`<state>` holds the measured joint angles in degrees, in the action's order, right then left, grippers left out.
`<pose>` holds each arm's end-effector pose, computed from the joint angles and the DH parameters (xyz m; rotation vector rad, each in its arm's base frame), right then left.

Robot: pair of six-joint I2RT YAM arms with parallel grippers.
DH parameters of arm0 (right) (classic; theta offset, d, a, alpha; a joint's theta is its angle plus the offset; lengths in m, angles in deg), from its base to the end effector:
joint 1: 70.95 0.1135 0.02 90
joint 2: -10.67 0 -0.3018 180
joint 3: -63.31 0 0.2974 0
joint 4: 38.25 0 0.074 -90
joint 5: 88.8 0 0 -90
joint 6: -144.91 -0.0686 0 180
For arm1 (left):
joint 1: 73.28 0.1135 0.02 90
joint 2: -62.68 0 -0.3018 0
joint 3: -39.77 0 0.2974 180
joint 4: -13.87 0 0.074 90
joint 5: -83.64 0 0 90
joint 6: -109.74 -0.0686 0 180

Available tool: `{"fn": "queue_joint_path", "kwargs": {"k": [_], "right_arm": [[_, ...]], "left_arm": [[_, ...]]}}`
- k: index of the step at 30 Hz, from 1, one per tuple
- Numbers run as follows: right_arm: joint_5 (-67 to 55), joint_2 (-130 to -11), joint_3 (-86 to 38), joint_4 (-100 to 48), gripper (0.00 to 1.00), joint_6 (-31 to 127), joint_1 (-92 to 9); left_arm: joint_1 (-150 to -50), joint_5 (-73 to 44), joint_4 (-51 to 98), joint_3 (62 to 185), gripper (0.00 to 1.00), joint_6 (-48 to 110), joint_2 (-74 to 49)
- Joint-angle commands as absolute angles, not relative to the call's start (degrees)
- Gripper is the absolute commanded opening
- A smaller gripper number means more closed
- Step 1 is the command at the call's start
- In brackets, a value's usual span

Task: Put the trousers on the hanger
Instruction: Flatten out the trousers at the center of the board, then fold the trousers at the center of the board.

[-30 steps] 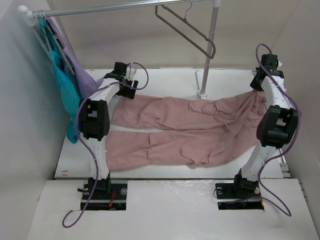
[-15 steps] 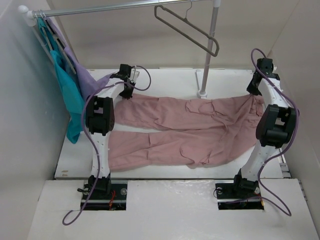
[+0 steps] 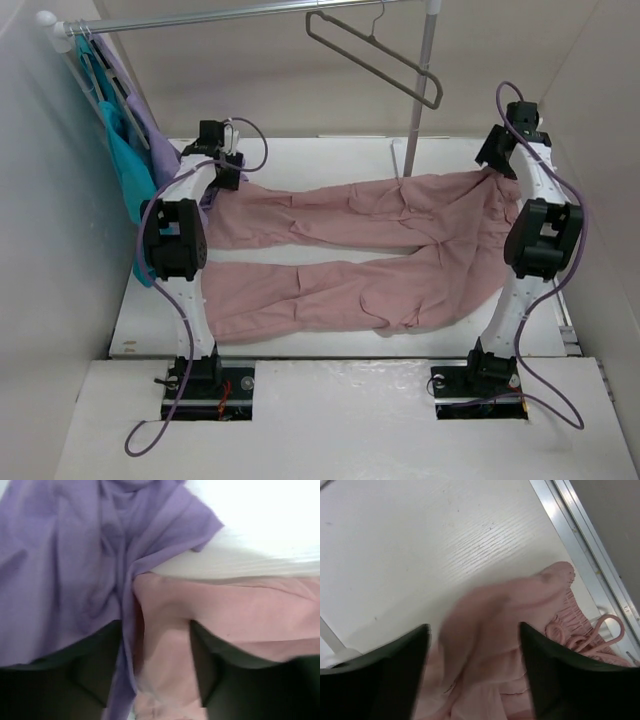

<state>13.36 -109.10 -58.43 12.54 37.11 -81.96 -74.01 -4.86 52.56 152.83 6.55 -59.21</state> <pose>0.5469 -0.1211 0.2795 0.6916 2.3059 -0.2023 0.5696 -0.0055 0.2189 0.2792 2.3877 0.1327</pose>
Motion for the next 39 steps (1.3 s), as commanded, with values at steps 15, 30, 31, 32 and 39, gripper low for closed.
{"fn": "queue_joint_path", "kwargs": {"k": [15,30,31,32,39], "right_arm": [[15.6,-80.4,-25.0,10.3,1.0,22.7,-88.5],[11.6,-79.9,-19.9,10.7,1.0,20.4,-95.3],[12.7,-79.9,-18.9,10.7,1.0,19.8,-95.3],[15.2,-79.3,-17.9,10.7,1.0,19.8,-95.3],[15.1,-84.4,-11.6,5.6,1.0,20.2,-98.7]], "left_arm": [[-80.0,-8.4,67.4,123.2,0.7,-18.5,-25.8],[-95.5,2.0,74.7,83.8,0.75,-30.3,1.0],[-96.6,3.0,72.0,82.4,0.75,-29.7,1.0],[-98.9,4.4,71.0,80.3,0.75,-29.1,1.0],[-103.6,6.9,63.0,75.2,0.76,-25.9,-2.2]]}}
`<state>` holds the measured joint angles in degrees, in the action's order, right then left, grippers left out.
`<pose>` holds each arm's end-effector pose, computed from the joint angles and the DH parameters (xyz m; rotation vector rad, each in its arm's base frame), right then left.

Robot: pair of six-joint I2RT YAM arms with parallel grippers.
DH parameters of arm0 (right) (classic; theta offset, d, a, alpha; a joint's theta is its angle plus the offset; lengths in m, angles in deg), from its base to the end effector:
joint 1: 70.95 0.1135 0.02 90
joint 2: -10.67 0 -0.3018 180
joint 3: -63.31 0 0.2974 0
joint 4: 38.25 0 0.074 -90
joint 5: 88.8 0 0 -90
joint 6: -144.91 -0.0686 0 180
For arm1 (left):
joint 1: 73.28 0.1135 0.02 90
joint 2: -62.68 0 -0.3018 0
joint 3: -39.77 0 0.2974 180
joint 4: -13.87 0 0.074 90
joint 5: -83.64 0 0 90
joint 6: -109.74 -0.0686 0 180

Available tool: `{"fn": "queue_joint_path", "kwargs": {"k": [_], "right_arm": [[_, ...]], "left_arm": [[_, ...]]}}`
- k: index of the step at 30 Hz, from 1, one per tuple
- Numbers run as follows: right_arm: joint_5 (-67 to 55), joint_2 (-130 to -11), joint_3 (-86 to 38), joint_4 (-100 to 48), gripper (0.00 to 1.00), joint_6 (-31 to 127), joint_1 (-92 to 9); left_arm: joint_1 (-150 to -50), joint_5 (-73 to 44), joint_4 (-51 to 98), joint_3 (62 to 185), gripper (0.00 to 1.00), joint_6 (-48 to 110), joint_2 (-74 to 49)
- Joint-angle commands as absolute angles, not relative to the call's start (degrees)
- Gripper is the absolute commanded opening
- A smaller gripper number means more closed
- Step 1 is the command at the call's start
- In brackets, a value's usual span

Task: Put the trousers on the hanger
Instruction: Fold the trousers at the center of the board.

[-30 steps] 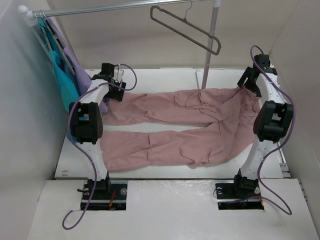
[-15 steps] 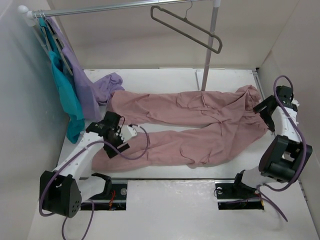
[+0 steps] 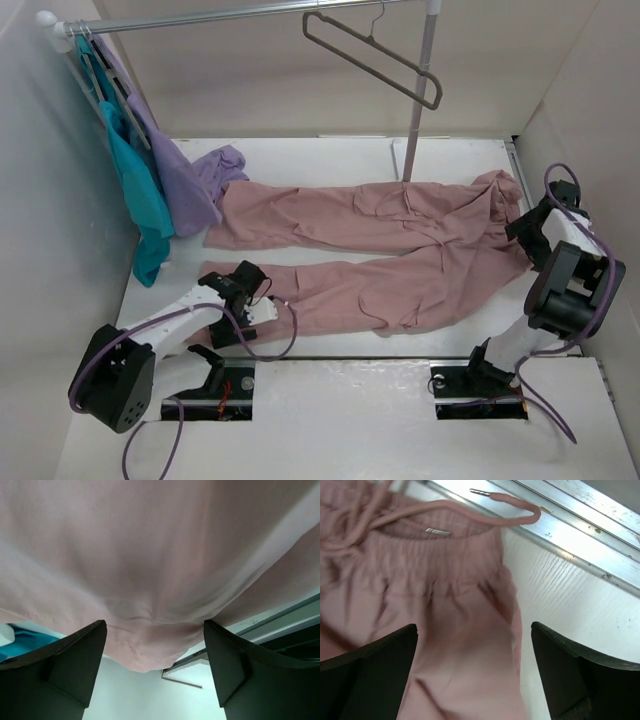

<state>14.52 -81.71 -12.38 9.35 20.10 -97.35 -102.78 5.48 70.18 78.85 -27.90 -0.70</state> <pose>0.3320 -0.1824 0.2028 1.4184 2.2584 -0.2658 0.1626 -0.0758 0.1217 1.8462 2.3561 0.3452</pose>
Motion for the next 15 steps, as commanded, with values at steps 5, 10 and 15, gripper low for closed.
{"fn": "queue_joint_path", "kwargs": {"k": [5,10,15], "right_arm": [[12.8,-92.9,-14.4,5.1,0.71,22.4,-98.7],[13.3,-92.3,-15.0,4.4,0.12,23.6,-98.7],[15.1,-87.9,-13.8,6.3,0.0,23.6,-98.7]], "left_arm": [[-104.1,9.8,57.3,73.3,0.61,-22.6,-7.4],[-104.1,10.3,54.8,72.1,0.0,-18.1,-8.3],[-101.6,14.2,58.0,75.3,0.0,-16.6,0.4]]}}
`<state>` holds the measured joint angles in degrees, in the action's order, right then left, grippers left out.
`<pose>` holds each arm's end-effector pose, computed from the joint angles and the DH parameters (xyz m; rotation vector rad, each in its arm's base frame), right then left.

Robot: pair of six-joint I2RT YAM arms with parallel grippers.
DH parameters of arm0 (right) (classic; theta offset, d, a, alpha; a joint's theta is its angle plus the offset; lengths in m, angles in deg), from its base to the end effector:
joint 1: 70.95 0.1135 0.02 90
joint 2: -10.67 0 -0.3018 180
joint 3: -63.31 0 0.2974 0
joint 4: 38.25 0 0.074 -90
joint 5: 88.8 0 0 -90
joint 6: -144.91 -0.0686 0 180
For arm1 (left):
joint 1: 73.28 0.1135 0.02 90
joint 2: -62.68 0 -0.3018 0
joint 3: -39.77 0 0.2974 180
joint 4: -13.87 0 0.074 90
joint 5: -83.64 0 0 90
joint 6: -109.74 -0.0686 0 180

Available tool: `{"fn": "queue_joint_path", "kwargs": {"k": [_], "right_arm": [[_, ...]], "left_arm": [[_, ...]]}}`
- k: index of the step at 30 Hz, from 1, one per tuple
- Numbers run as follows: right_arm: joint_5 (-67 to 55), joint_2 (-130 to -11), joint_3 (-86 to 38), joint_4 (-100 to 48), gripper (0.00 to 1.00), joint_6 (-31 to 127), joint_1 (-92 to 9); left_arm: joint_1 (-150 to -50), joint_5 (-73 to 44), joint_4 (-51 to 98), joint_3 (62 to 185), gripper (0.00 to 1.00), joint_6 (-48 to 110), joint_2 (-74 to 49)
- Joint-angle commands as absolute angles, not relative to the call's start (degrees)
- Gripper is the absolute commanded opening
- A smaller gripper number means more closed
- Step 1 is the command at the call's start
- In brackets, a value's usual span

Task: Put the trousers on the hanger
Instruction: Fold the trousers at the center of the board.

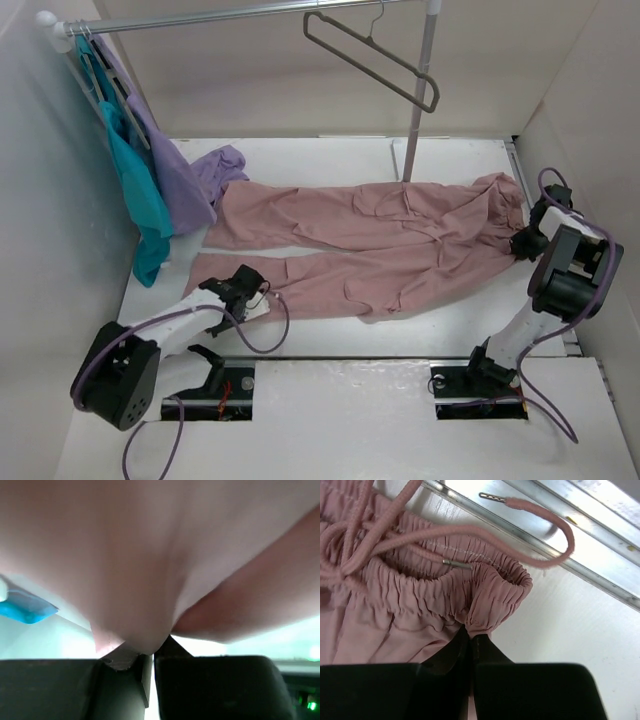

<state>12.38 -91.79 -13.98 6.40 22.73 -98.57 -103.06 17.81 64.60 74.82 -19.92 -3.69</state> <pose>0.3509 -0.1986 0.1491 1.4236 2.3788 -0.2515 0.1632 -0.0610 0.1001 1.6561 2.4676 0.6516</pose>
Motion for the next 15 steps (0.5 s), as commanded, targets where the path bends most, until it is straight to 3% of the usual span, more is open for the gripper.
{"fn": "queue_joint_path", "kwargs": {"k": [1,6,11,15], "right_arm": [[15.1,-83.9,-13.1,7.0,0.0,23.6,-98.7],[18.8,-68.9,-9.5,8.8,0.0,21.7,-98.7],[25.1,-53.3,-8.8,13.1,0.0,21.7,-98.7],[26.0,-48.7,-7.5,13.7,0.0,22.3,-98.7]], "left_arm": [[-101.1,15.0,59.8,76.4,0.0,-17.2,2.6],[-99.8,22.6,62.9,85.3,0.0,-21.0,16.3],[-98.4,23.9,71.7,92.4,0.0,-23.4,18.9],[-98.4,22.3,68.0,93.5,0.0,-27.6,20.1]]}}
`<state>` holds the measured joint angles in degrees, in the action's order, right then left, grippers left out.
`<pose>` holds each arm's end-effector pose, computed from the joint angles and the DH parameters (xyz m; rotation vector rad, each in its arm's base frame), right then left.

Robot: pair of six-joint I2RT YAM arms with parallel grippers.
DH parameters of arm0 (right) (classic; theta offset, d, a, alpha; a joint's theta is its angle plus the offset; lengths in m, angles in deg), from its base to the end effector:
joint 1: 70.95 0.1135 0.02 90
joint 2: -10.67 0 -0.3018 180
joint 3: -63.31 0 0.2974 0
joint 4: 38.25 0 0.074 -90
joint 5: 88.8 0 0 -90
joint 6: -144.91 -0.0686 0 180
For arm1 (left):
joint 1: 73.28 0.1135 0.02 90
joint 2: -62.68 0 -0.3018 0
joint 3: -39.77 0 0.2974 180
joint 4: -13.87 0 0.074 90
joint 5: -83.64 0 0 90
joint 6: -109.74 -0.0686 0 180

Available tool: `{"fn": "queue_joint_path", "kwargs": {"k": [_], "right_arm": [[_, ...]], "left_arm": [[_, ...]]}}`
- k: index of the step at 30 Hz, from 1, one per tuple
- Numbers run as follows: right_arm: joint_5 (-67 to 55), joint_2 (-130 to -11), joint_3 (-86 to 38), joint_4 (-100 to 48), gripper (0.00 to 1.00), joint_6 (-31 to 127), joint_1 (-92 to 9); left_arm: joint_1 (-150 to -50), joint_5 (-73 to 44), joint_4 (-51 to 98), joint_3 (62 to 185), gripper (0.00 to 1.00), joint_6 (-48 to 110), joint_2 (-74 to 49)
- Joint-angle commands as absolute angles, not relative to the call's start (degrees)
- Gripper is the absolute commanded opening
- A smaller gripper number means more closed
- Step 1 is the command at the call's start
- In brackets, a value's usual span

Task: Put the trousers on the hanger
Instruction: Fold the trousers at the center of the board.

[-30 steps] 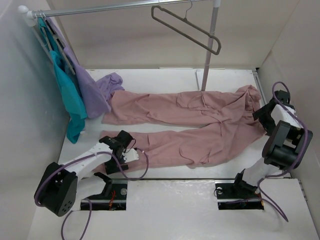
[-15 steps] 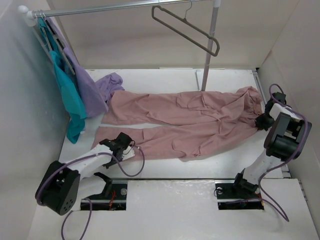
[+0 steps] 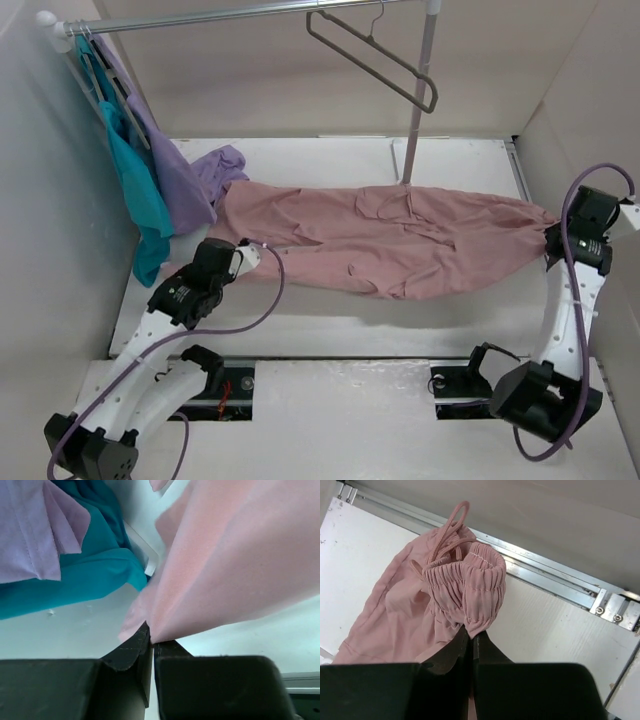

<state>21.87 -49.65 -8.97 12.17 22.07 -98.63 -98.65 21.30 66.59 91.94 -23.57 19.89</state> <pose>0.2276 -0.1467 0.3514 1.2793 1.8075 -0.3539 0.1853 -0.0526 0.2745 1.1027 2.0497 0.7184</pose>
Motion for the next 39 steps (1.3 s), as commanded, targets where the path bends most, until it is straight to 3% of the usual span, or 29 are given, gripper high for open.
{"fn": "queue_joint_path", "kwargs": {"k": [1,7,12,15,27,30,32,33,35,36,37,39], "right_arm": [[25.3,-48.7,-7.5,13.7,0.0,23.3,-98.7],[25.6,-58.5,-16.4,13.5,0.0,27.5,-98.7],[23.9,-73.9,-27.9,16.7,0.0,31.2,-98.7],[23.9,-81.4,-33.9,19.0,0.0,33.3,-98.7],[32.7,-98.7,-56.8,24.9,0.0,33.3,-93.3],[33.9,-104.1,-62.0,26.7,0.06,33.8,-91.3],[33.9,-108.1,-64.6,27.6,0.27,33.8,-90.5],[33.9,-109.4,-65.7,27.6,0.41,33.8,-90.5],[33.9,-113.5,-70.0,29.3,0.7,33.8,-89.3],[33.4,-116.1,-73.8,30.9,0.74,33.8,-88.6],[33.4,-116.2,-75.8,31.8,0.74,34.5,-88.1],[34.4,-118.6,-79.0,33.2,0.84,35.3,-87.0]], "left_arm": [[-98.4,21.8,66.6,94.1,0.0,-28.2,17.7],[-95.2,19.0,58.7,111.5,0.0,-26.1,-1.5],[-89.4,14.8,64.1,134.7,0.0,-22.2,-26.6],[-87.5,13.8,65.1,140.6,0.0,-20.9,-35.4],[-84.5,14.9,64.0,162.2,0.0,-19.8,-55.5],[-83.3,15.4,64.0,166.2,0.0,-19.8,-59.9],[-83.3,15.4,63.5,167.4,0.0,-19.8,-62.6],[-83.3,15.4,62.8,167.9,0.07,-19.8,-63.5],[-82.8,16.3,61.2,167.9,0.37,-19.8,-65.1],[-82.8,16.8,61.2,169.9,0.59,-19.3,-66.8],[-82.8,16.8,60.6,171.2,0.67,-18.8,-67.7],[-82.8,17.6,62.0,174.7,0.77,-17.6,-70.9]]}}
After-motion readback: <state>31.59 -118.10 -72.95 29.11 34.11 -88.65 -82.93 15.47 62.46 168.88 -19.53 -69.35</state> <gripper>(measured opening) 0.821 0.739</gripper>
